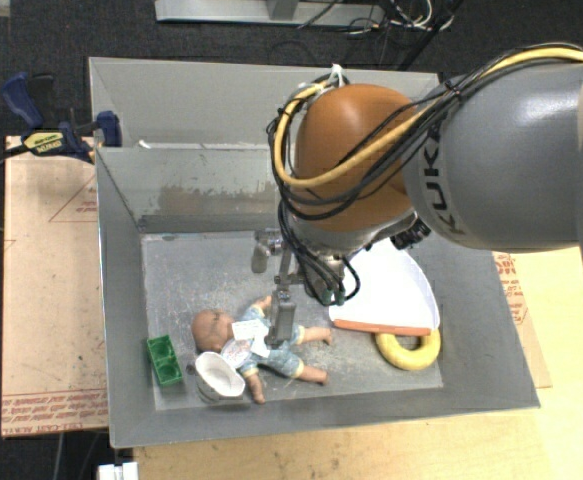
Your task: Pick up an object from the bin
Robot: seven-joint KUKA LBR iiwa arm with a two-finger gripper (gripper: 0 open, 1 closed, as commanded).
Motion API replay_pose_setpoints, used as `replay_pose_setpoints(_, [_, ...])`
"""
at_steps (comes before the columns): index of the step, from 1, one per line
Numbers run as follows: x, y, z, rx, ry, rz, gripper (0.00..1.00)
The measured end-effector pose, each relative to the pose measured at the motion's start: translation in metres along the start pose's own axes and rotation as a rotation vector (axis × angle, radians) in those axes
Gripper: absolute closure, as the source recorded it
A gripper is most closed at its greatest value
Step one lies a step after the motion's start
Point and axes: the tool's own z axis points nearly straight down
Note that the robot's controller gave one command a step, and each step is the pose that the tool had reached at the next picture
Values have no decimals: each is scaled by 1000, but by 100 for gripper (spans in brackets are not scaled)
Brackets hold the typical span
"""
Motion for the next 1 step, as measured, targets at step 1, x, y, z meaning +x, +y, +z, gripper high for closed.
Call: replay_pose_setpoints(1, [-1,-1,-5,-1,-7,3,0])
